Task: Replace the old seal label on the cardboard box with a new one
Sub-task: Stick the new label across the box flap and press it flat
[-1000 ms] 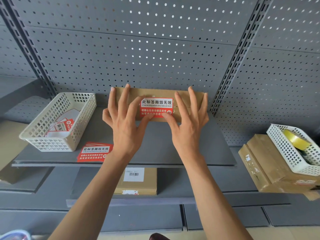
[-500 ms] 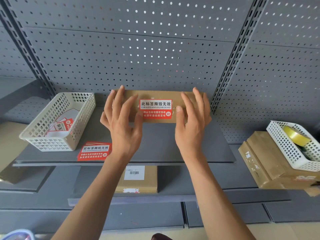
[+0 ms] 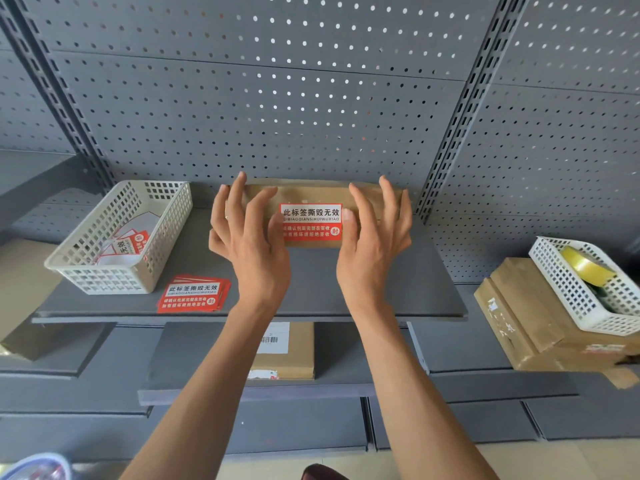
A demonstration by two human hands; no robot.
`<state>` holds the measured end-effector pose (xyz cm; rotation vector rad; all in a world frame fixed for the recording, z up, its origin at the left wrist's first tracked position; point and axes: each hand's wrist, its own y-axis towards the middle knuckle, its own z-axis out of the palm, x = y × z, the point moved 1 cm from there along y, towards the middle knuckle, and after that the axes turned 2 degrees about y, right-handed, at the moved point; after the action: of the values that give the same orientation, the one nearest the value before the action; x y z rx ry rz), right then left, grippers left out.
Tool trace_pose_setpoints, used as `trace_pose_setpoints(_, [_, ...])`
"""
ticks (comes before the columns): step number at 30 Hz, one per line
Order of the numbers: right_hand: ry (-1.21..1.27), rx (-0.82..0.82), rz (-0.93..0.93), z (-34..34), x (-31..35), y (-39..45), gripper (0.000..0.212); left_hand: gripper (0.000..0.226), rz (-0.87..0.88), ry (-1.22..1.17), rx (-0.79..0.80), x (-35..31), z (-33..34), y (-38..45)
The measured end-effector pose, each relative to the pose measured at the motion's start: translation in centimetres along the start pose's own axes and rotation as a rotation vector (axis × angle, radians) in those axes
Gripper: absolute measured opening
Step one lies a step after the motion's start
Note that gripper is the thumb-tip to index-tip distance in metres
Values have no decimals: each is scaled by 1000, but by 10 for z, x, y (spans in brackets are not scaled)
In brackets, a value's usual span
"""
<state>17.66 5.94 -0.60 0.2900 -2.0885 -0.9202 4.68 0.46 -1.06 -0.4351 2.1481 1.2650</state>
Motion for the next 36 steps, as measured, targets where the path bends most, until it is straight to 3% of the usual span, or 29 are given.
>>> trace_pose_setpoints(5, [29, -16, -9, -4, -5, -7, 39, 40, -8, -39, 23, 5, -6, -8])
trace_pose_setpoints(11, [65, -41, -24, -12, -9, -27, 45, 28, -27, -99, 104, 14, -18, -21])
trace_pose_setpoints(17, [95, 10, -35, -18, -11, -56, 48, 35, -34, -140, 222, 26, -33, -39])
trace_pose_setpoints(36, [72, 98, 2, -22, -28, -111, 52, 34, 70, -99, 348, 57, -49, -80])
